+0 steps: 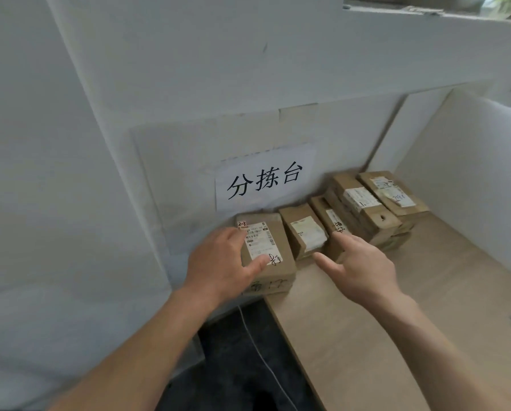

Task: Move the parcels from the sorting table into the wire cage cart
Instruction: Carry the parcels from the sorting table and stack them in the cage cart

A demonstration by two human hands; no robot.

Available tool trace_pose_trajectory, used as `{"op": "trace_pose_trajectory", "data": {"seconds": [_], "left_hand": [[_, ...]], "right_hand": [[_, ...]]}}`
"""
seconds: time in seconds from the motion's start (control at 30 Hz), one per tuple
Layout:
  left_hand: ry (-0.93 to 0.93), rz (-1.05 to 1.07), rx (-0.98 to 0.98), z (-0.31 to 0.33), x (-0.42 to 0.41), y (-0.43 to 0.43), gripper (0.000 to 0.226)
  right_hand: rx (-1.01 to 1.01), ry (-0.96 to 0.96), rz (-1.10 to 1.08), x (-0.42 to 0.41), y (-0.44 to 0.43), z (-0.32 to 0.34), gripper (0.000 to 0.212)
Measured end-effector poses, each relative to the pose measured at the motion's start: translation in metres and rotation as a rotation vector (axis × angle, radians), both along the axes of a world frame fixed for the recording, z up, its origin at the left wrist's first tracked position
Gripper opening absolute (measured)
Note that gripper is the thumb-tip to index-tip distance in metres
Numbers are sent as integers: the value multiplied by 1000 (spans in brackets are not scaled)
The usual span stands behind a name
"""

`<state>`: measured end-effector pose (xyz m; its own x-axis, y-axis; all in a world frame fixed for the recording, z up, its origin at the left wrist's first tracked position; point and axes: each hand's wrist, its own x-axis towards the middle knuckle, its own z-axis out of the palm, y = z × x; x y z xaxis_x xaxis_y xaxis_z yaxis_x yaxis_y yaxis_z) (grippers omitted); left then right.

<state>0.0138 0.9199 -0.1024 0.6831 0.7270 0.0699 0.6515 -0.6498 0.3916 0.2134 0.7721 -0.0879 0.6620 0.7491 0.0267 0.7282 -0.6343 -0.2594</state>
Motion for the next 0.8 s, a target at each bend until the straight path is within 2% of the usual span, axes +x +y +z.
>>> {"op": "trace_pose_trajectory", "data": {"seconds": [0.3, 0.5, 0.67, 0.8], "left_hand": [[99, 78, -121, -32, 40, 31, 77], [153, 97, -299, -59, 71, 38, 78], [209, 127, -347, -77, 90, 42, 75], [237, 136, -352, -90, 97, 42, 81]], "right_hand": [[-115, 105, 35, 48, 61, -51, 77], [-218, 164, 40, 88, 99, -88, 78], [-269, 167, 62, 112, 122, -114, 71], [-298, 164, 89, 123, 134, -130, 74]]}}
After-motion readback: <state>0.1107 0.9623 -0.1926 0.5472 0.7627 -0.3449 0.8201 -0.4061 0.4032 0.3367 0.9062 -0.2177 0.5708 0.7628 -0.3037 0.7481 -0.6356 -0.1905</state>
